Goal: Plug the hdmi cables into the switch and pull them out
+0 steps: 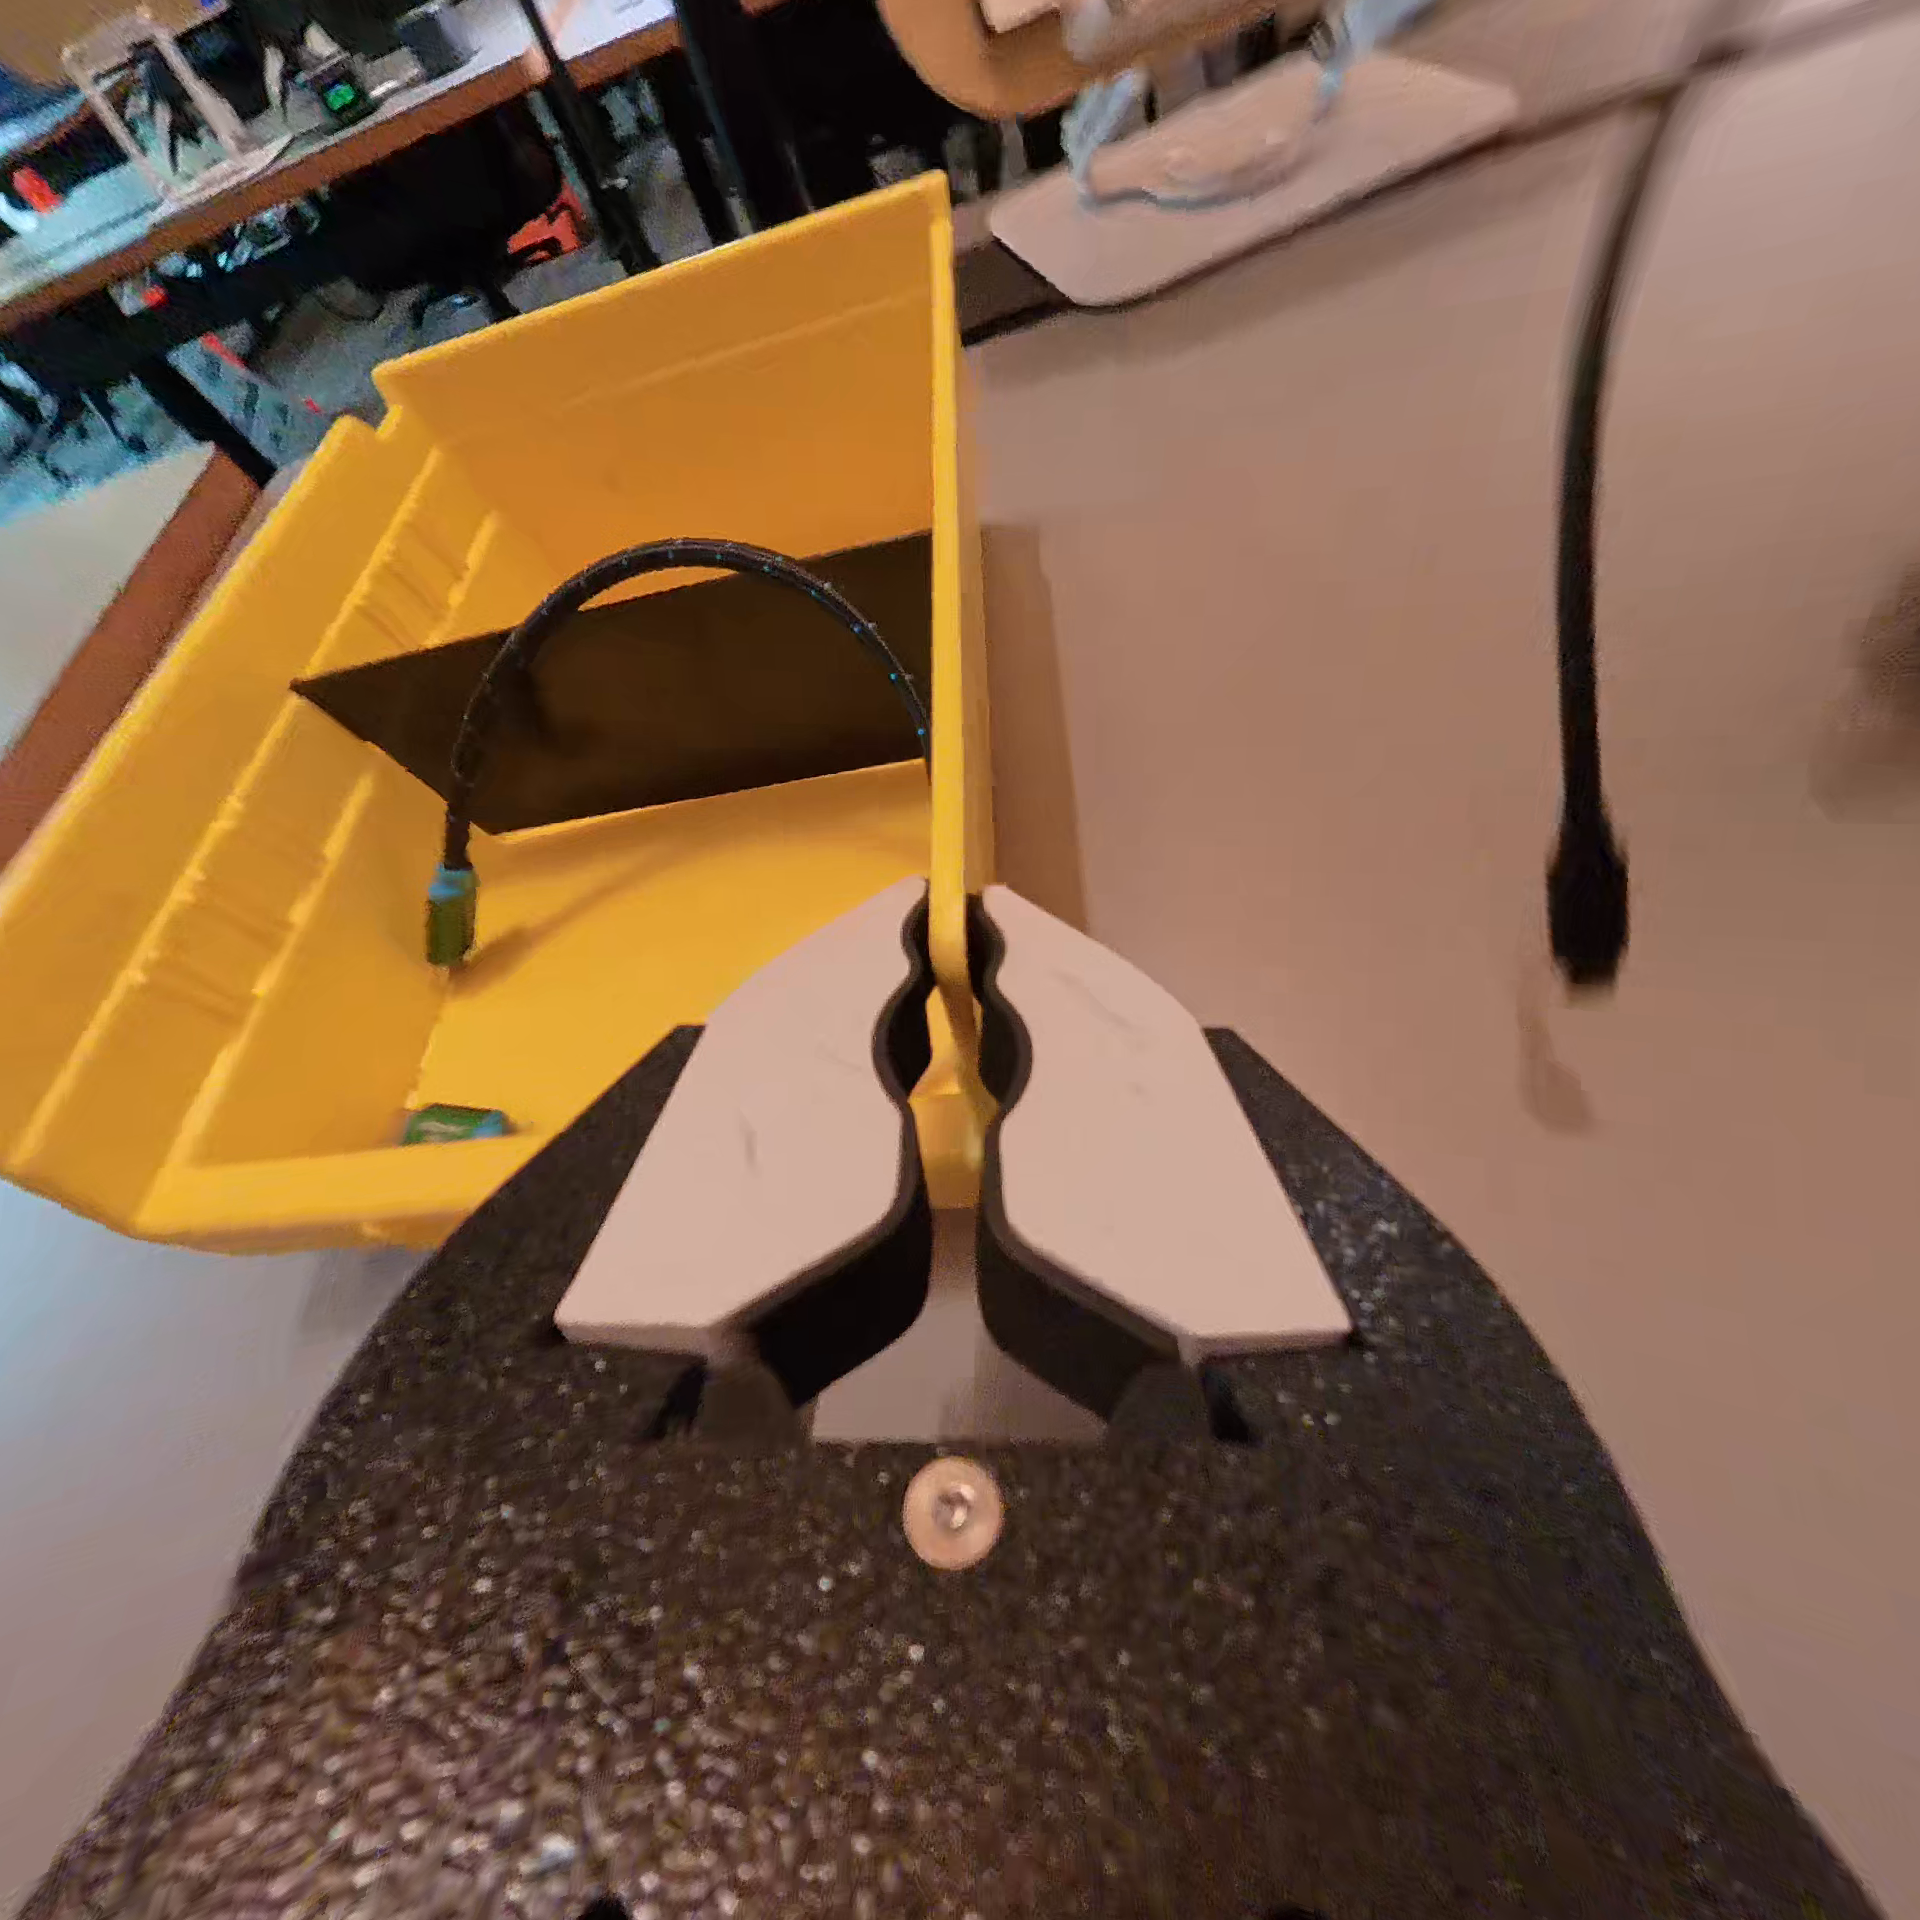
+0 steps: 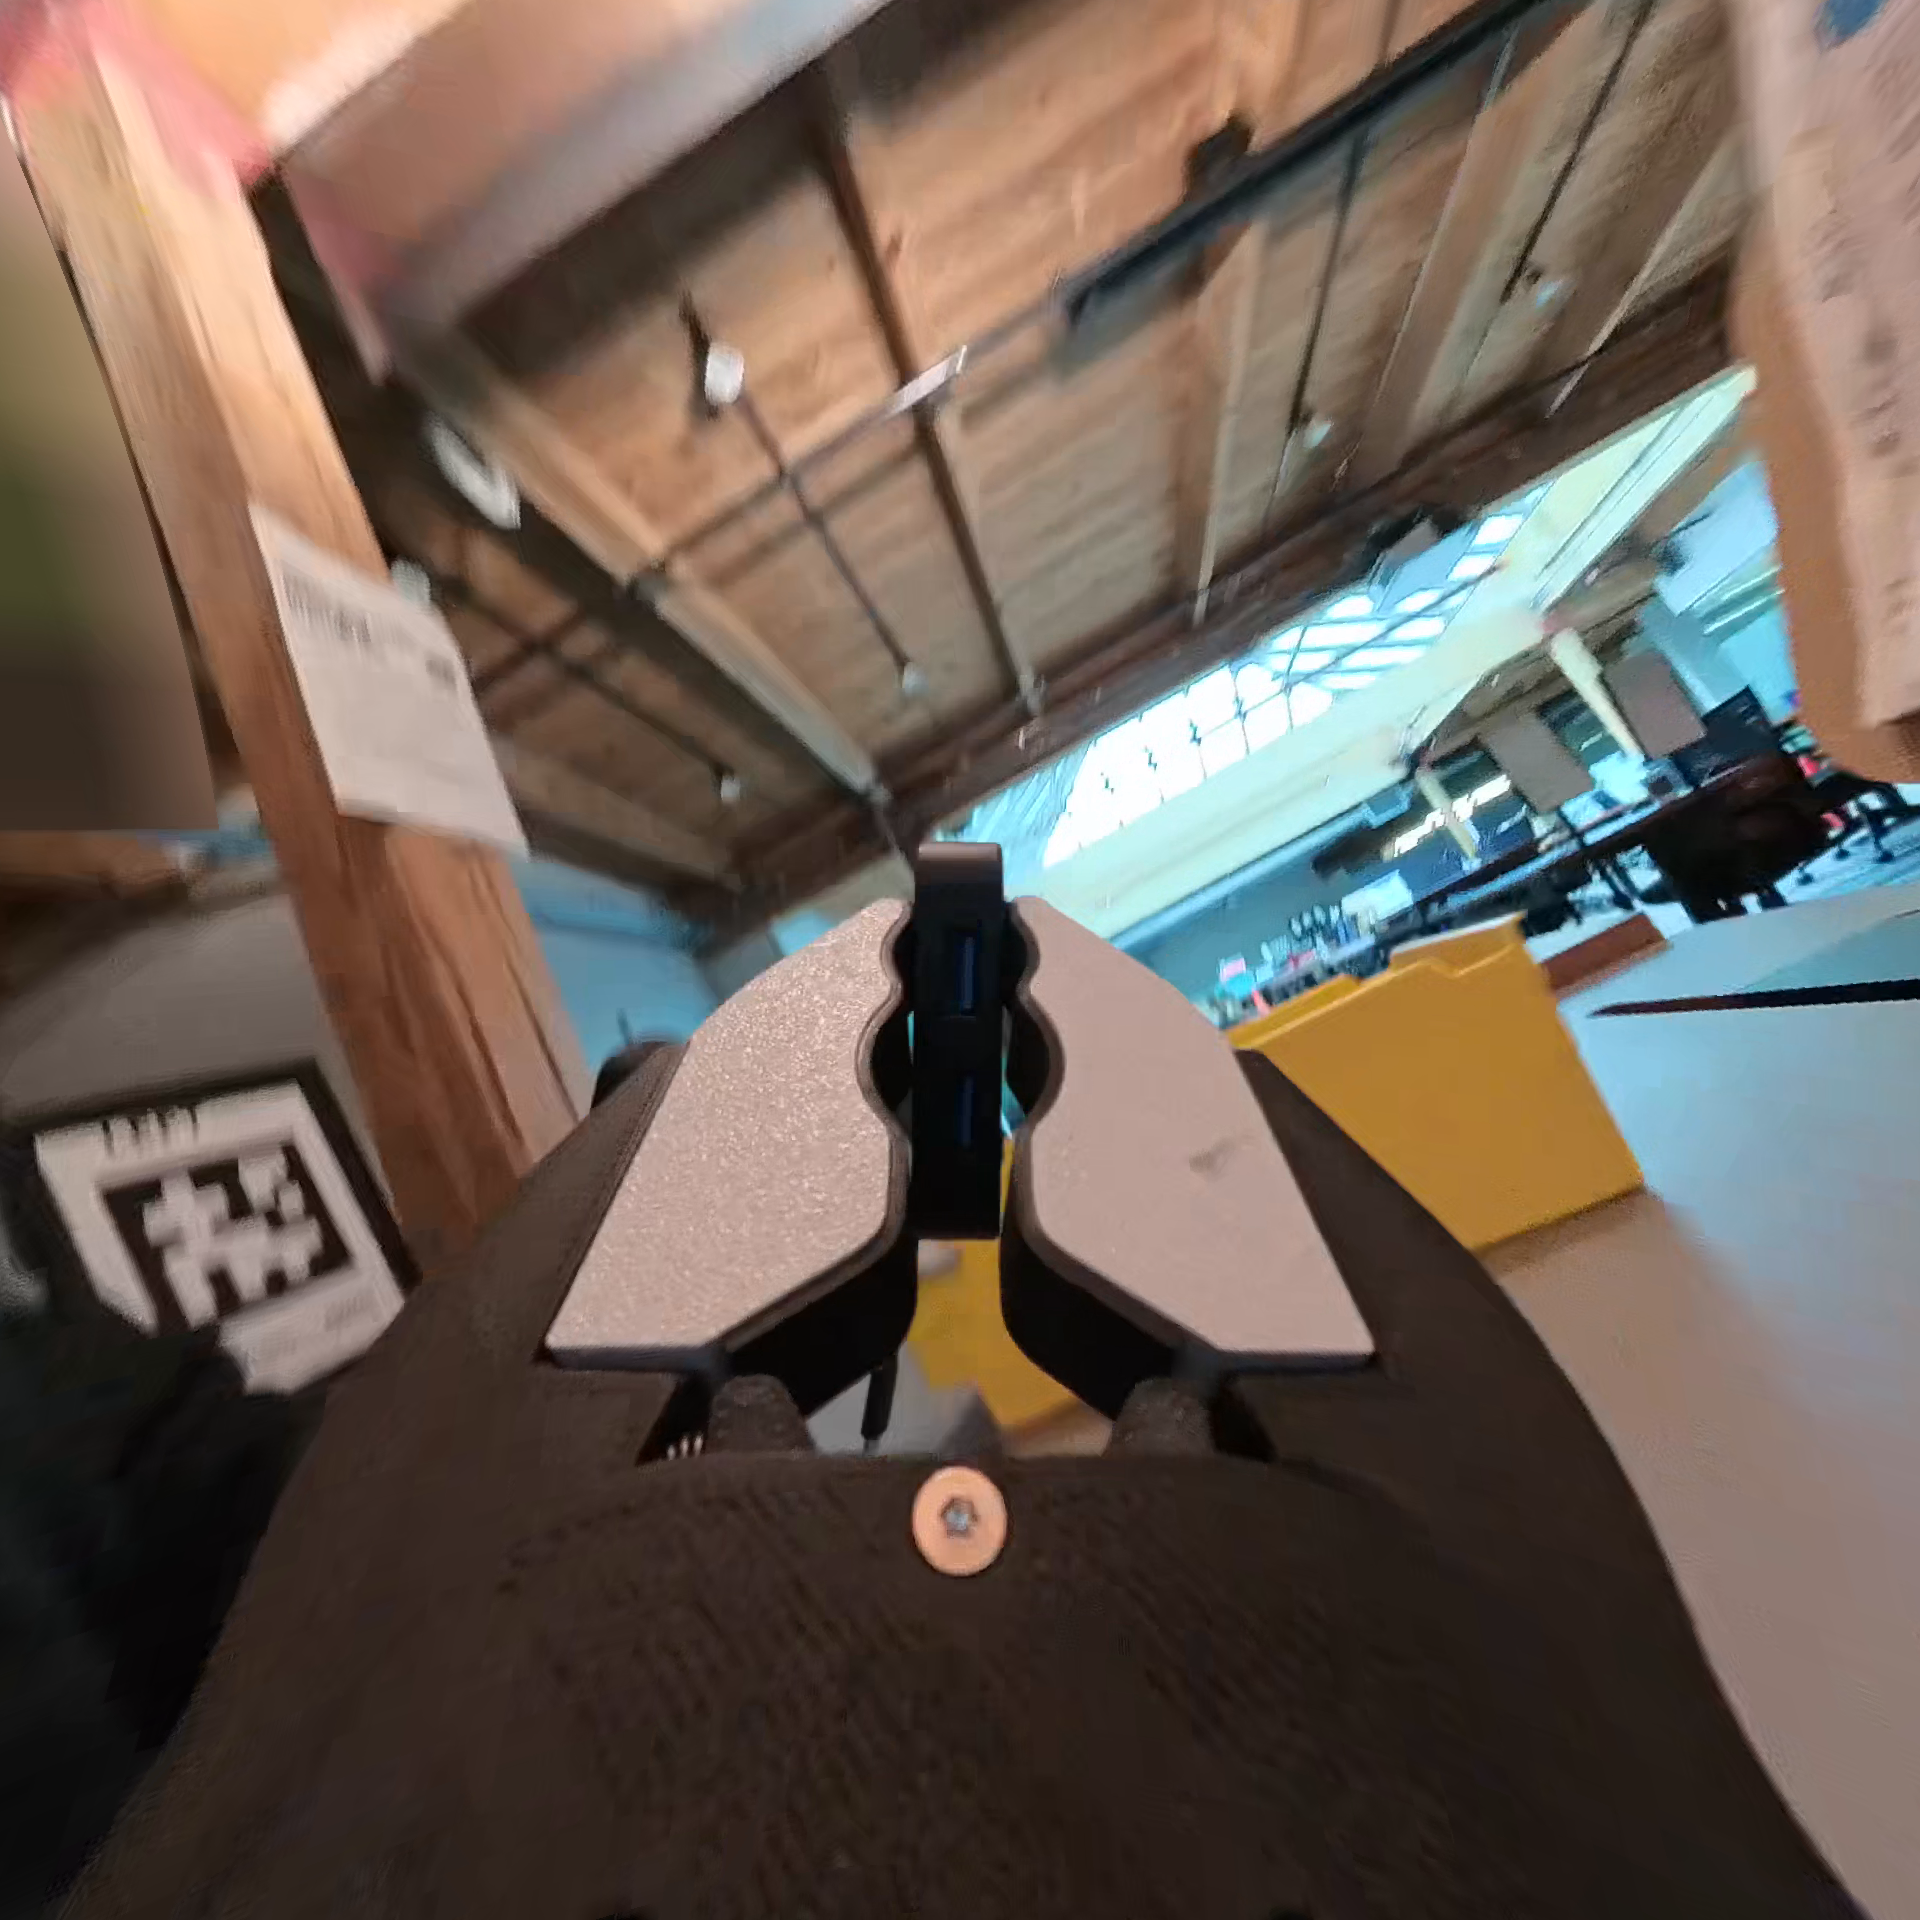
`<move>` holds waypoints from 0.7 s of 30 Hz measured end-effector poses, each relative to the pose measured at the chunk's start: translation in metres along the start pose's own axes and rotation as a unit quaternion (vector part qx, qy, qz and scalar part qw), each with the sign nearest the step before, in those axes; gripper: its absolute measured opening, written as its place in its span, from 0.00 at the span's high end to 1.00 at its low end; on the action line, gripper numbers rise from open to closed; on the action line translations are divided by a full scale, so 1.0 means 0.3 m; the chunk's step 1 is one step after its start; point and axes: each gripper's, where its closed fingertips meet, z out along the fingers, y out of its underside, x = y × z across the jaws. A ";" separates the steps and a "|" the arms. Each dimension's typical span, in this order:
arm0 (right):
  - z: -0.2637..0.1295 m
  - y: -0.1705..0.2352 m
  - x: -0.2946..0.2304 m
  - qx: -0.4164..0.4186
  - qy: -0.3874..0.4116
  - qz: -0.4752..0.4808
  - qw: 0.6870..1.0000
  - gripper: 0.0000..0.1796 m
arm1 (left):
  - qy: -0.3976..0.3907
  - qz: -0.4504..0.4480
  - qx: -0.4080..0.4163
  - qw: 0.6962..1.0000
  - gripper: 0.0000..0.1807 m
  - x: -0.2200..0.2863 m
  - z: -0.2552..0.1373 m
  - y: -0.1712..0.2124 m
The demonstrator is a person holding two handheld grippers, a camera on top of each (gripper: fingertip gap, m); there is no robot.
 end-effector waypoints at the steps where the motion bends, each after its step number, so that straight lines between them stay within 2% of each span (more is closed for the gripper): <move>1: 0.009 0.042 -0.027 -0.041 -0.020 -0.020 0.999 0.92 | -0.002 -0.036 0.013 0.999 0.99 -0.017 0.023 -0.008; 4: 0.012 0.103 -0.084 -0.097 -0.076 -0.010 0.992 0.92 | -0.013 -0.084 0.049 0.995 0.99 -0.082 0.091 -0.026; 7: -0.008 0.096 -0.101 -0.120 -0.098 -0.018 0.988 0.92 | -0.018 -0.087 0.065 0.994 0.99 -0.137 0.149 -0.041; 9: -0.024 0.053 -0.097 -0.107 -0.107 -0.016 0.988 0.92 | -0.018 -0.085 0.072 0.994 0.99 -0.180 0.185 -0.049; 14: -0.098 -0.070 -0.065 -0.071 -0.072 -0.051 0.994 0.92 | 0.010 -0.091 0.103 0.990 0.98 -0.259 0.259 -0.062; 17: -0.124 -0.070 -0.082 -0.074 -0.046 -0.083 0.993 0.92 | 0.028 -0.067 0.128 0.989 0.97 -0.262 0.262 -0.074; 19: -0.125 -0.047 -0.093 -0.082 -0.034 -0.092 0.992 0.92 | 0.037 -0.047 0.159 0.985 0.92 -0.255 0.249 -0.096; 21: -0.118 -0.032 -0.088 -0.083 -0.010 -0.106 0.991 0.92 | 0.015 -0.032 0.195 0.980 0.82 -0.270 0.227 -0.121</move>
